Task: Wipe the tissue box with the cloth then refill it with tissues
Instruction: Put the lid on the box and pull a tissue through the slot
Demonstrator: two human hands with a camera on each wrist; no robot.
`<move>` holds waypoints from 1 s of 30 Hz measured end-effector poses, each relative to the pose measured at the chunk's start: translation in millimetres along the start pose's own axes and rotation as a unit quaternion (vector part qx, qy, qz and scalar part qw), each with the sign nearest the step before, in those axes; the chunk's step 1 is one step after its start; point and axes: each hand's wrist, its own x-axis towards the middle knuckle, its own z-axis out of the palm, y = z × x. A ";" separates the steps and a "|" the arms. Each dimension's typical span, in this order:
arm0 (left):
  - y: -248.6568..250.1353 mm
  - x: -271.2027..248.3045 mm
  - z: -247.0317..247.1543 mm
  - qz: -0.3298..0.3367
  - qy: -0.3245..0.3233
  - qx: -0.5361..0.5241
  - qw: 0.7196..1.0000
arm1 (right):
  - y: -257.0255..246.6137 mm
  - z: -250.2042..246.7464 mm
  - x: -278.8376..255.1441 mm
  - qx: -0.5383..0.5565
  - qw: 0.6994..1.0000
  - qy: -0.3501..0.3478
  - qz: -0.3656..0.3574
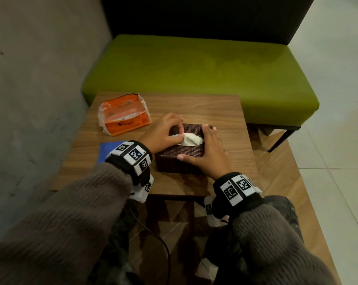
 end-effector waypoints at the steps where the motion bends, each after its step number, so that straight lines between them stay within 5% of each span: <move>1: -0.7 -1.0 1.8 -0.001 0.012 -0.011 1.000 | -0.3 -0.1 -0.2 0.000 1.000 0.001 0.000; 9: 3.0 -18.5 9.4 -0.030 0.098 -0.077 0.992 | -1.7 -0.5 -4.3 0.001 1.000 0.014 -0.004; 13: 14.2 -60.3 11.2 -0.023 0.228 -0.042 0.972 | 5.4 -4.7 -30.0 0.006 0.986 0.153 -0.068; 20: 5.7 -100.7 43.4 -0.007 0.166 0.114 0.979 | 28.7 9.1 -57.8 -0.040 0.966 0.196 -0.163; 25: 9.4 -82.2 48.8 -0.030 0.166 0.127 0.978 | 27.2 14.4 -42.9 -0.025 0.973 0.192 -0.128; 30: 9.3 -57.1 43.8 -0.081 0.114 0.114 0.984 | 18.1 5.6 -16.2 -0.024 0.991 0.110 -0.071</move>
